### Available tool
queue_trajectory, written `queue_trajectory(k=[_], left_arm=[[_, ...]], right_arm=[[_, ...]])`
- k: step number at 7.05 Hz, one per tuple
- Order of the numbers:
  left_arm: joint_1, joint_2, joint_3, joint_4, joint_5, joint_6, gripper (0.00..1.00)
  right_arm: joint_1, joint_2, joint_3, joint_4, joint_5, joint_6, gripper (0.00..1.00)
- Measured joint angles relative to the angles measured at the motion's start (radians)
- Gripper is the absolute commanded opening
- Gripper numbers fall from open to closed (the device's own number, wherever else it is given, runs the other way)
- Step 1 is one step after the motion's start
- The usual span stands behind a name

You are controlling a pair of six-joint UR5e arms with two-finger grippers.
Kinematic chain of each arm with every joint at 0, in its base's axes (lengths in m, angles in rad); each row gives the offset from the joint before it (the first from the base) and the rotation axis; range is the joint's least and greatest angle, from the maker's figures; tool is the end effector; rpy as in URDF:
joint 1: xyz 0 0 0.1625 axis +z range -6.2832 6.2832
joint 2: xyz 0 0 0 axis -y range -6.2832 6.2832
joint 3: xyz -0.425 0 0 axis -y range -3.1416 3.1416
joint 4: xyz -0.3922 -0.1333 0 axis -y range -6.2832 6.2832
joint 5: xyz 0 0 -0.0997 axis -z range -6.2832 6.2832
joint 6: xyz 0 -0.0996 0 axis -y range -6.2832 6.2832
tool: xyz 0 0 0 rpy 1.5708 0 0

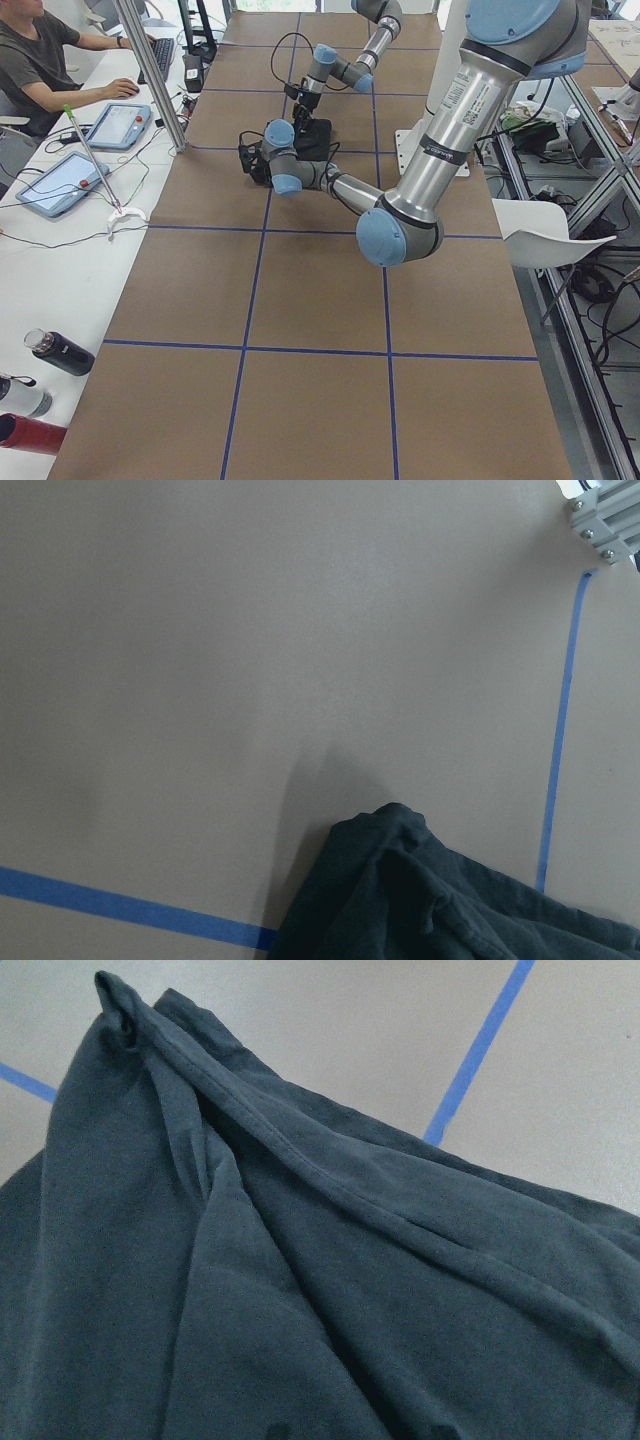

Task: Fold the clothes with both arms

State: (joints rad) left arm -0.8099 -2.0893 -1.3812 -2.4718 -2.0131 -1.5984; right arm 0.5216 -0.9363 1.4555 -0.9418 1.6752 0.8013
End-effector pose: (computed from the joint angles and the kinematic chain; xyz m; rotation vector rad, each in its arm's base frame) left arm 0.4170 -0.5695 0.3411 0.1058 1.2723 -0.4505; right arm -0.5662 -0.4672 0.2599 0.6183 -0.9755 -0.2797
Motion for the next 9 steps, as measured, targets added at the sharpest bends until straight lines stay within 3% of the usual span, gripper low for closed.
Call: queue_trajectory(k=[5,6,7,9], left_arm=[[0.0,-0.001,0.001,0.001,0.0,0.0,1.0],[0.0,-0.001,0.001,0.001,0.0,0.0,1.0],[0.0,-0.001,0.001,0.001,0.001,0.0,1.0],[0.0,-0.001,0.001,0.0,0.0,0.0,1.0]], right_arm=[[-0.003,0.004,-0.021,0.0,-0.002,-0.001,0.46],[-0.003,0.003,-0.022,0.0,-0.001,0.0,0.15],[-0.003,0.001,-0.022,0.001,-0.001,0.0,0.0],[-0.001,0.0,-0.017,0.001,0.001,0.001,0.0]])
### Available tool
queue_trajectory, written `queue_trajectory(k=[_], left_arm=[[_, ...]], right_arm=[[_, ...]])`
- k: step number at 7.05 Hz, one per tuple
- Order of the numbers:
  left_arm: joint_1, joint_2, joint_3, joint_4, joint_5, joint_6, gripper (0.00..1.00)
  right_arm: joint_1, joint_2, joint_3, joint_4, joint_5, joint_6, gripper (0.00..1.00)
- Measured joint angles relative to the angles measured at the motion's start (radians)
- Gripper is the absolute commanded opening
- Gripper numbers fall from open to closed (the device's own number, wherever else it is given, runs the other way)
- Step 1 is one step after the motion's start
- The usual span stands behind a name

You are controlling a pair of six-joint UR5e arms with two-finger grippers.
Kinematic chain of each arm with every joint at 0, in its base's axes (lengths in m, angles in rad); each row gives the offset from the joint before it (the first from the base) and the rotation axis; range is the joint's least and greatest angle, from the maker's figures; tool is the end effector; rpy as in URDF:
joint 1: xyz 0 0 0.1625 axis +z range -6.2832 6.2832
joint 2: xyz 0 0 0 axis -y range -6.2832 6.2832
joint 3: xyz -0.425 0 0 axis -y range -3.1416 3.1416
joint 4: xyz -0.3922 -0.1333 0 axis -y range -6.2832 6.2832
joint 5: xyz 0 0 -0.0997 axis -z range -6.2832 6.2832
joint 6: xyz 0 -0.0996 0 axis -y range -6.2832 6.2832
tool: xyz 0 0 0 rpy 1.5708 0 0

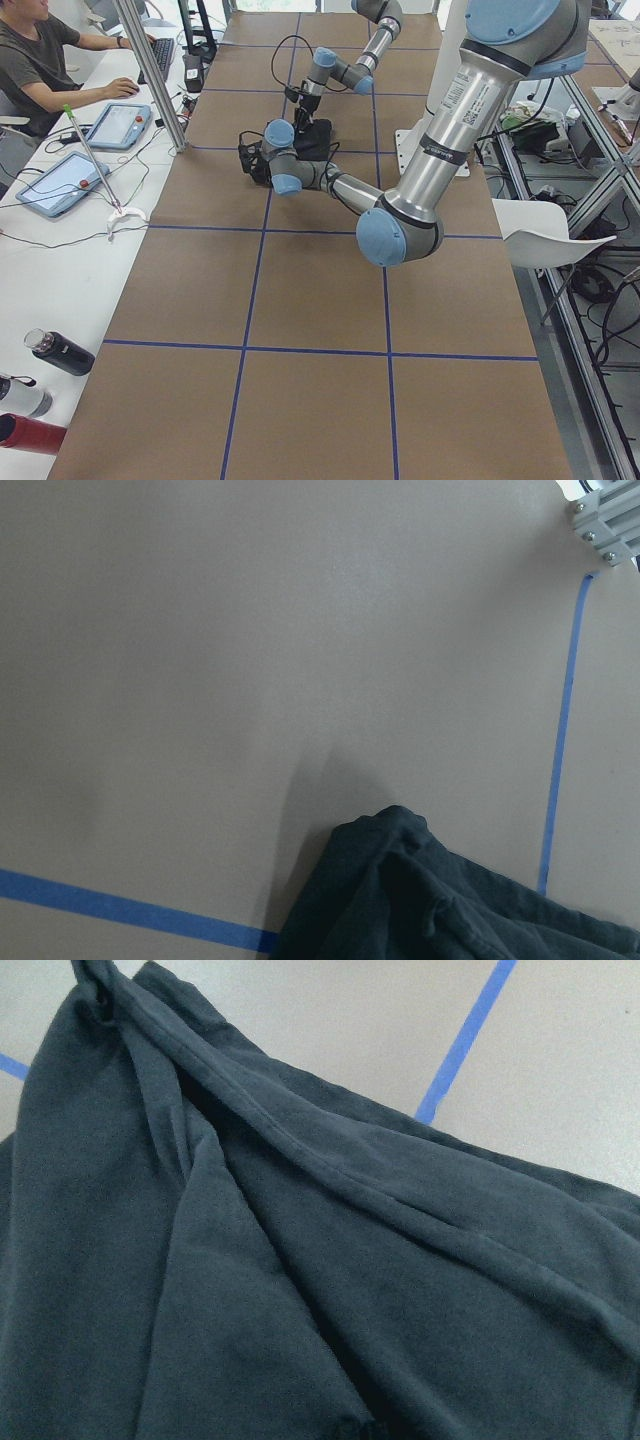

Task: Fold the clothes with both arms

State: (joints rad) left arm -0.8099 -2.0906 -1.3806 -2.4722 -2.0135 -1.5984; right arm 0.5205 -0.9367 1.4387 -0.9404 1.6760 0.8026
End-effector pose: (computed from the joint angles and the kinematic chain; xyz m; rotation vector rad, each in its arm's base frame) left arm 0.4172 -0.5696 0.3404 0.1060 1.2733 -0.4498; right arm -0.5702 -0.4684 0.2679 0.6068 -0.9642 -0.2800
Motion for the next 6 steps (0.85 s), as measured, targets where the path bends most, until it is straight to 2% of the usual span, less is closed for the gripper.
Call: queue_trajectory(k=[6], left_arm=[[0.001,-0.005,-0.001,-0.001,0.001,-0.001,1.0]], right_arm=[[0.097,-0.001,0.036,-0.01,0.079,-0.002,0.0]])
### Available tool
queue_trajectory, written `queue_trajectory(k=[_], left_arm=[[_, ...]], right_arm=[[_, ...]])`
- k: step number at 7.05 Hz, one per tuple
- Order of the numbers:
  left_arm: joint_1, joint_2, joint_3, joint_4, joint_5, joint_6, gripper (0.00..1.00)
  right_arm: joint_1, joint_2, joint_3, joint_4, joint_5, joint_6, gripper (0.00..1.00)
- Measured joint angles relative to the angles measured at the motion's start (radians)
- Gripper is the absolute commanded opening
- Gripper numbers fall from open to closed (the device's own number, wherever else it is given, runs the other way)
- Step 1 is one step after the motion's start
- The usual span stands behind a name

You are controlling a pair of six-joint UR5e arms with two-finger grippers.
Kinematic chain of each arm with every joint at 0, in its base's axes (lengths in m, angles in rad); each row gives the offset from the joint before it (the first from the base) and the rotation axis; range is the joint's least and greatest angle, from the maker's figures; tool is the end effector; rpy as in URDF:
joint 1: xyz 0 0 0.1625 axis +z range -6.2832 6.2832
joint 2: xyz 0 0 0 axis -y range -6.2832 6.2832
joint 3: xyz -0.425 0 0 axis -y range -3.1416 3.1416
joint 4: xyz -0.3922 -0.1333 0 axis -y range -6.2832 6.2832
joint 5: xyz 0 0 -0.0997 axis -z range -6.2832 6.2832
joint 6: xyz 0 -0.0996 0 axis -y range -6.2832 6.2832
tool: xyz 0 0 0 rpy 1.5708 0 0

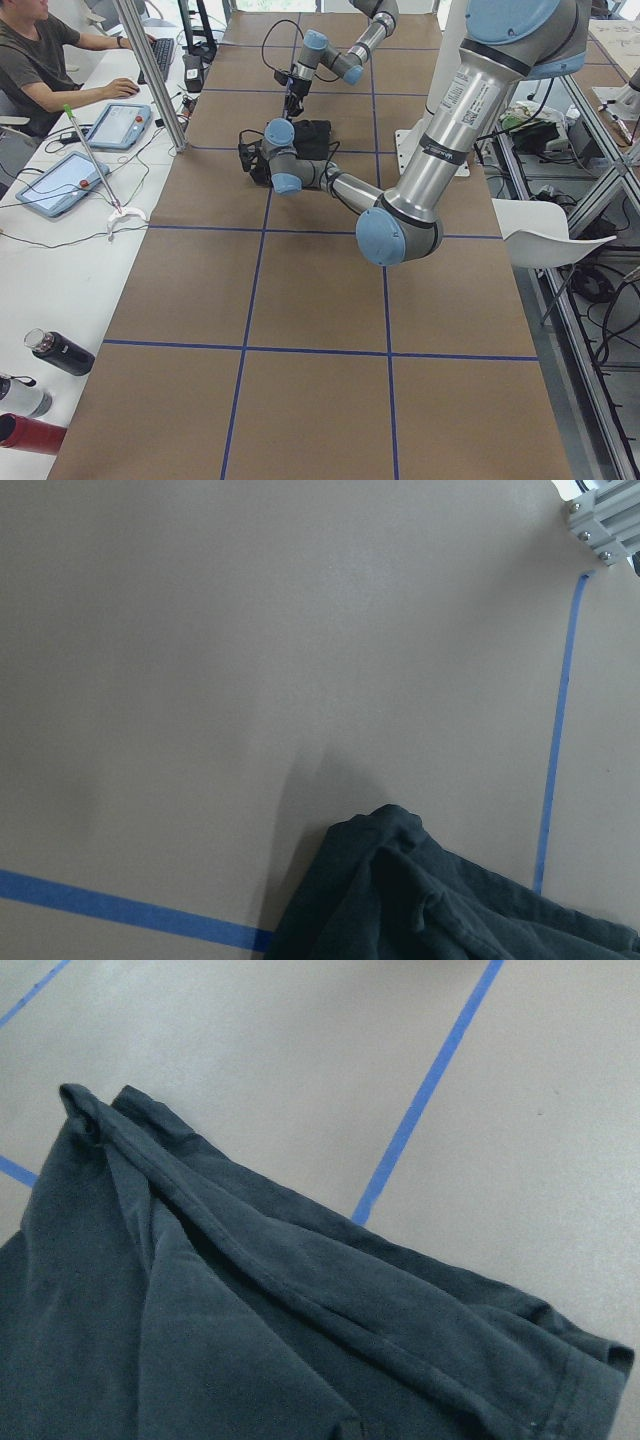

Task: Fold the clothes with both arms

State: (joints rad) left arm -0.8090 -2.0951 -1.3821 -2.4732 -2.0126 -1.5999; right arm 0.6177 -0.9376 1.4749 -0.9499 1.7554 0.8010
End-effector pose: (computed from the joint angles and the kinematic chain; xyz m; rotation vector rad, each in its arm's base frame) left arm 0.4180 -0.5697 0.3364 0.1085 1.2792 -0.4482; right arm -0.5188 -0.5097 0.2523 0.6141 -0.9946 -0.2413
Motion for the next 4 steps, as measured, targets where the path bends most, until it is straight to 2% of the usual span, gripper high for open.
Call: queue_trajectory(k=[4], left_arm=[[0.001,-0.002,0.0,-0.001,0.0,-0.002,1.0]], right_arm=[[0.014,-0.002,-0.062,-0.004,-0.025,-0.002,0.0]])
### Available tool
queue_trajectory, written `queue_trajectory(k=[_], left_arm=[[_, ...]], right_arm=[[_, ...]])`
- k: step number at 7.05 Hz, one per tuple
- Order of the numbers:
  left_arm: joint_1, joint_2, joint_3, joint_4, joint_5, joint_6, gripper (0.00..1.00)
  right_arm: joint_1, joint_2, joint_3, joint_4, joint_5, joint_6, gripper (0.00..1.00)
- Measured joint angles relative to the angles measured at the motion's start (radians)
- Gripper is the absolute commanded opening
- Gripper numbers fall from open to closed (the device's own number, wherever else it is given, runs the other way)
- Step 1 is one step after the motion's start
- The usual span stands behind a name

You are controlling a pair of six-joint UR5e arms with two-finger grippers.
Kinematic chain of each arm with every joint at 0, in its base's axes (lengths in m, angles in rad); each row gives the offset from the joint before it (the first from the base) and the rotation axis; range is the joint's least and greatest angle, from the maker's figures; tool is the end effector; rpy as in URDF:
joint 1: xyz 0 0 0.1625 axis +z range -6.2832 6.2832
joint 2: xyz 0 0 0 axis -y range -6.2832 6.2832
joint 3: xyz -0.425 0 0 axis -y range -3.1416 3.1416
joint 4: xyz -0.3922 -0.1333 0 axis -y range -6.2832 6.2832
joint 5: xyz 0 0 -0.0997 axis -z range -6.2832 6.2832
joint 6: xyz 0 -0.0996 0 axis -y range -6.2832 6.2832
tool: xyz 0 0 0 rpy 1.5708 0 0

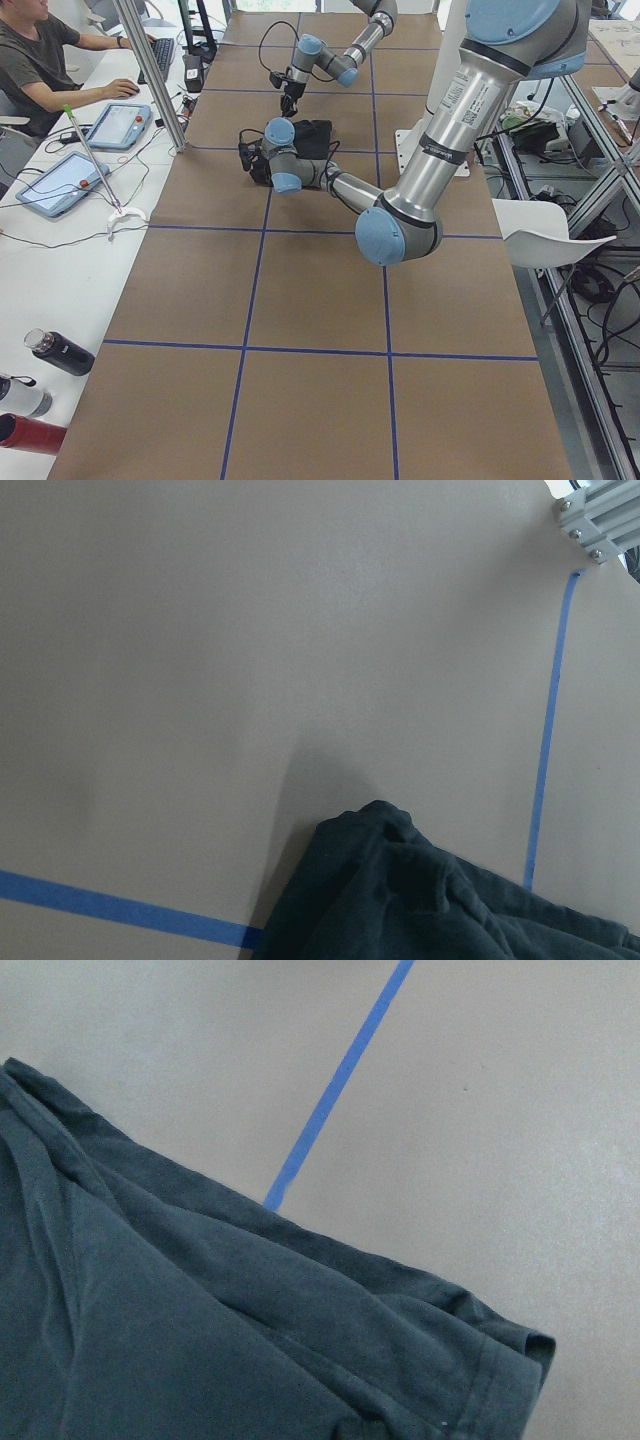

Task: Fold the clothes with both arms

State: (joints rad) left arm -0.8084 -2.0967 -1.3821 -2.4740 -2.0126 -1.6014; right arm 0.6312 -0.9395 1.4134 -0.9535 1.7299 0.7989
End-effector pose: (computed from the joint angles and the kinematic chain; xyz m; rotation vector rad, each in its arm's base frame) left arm 0.4185 -0.5696 0.3352 0.1082 1.2814 -0.4480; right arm -0.5225 -0.5275 0.2835 0.5946 -0.9256 -0.2130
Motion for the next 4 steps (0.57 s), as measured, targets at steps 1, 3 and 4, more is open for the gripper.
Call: queue_trajectory(k=[1,3,4], left_arm=[[0.0,0.001,0.0,0.001,0.0,0.0,1.0],[0.0,0.001,0.001,0.001,0.001,0.0,1.0],[0.0,0.001,0.002,0.0,0.002,0.0,1.0]], right_arm=[[0.004,0.002,-0.01,0.001,-0.011,-0.002,0.0],[0.026,0.009,-0.051,0.004,-0.044,-0.036,0.0],[0.042,0.014,-0.076,0.005,-0.053,-0.059,0.0]])
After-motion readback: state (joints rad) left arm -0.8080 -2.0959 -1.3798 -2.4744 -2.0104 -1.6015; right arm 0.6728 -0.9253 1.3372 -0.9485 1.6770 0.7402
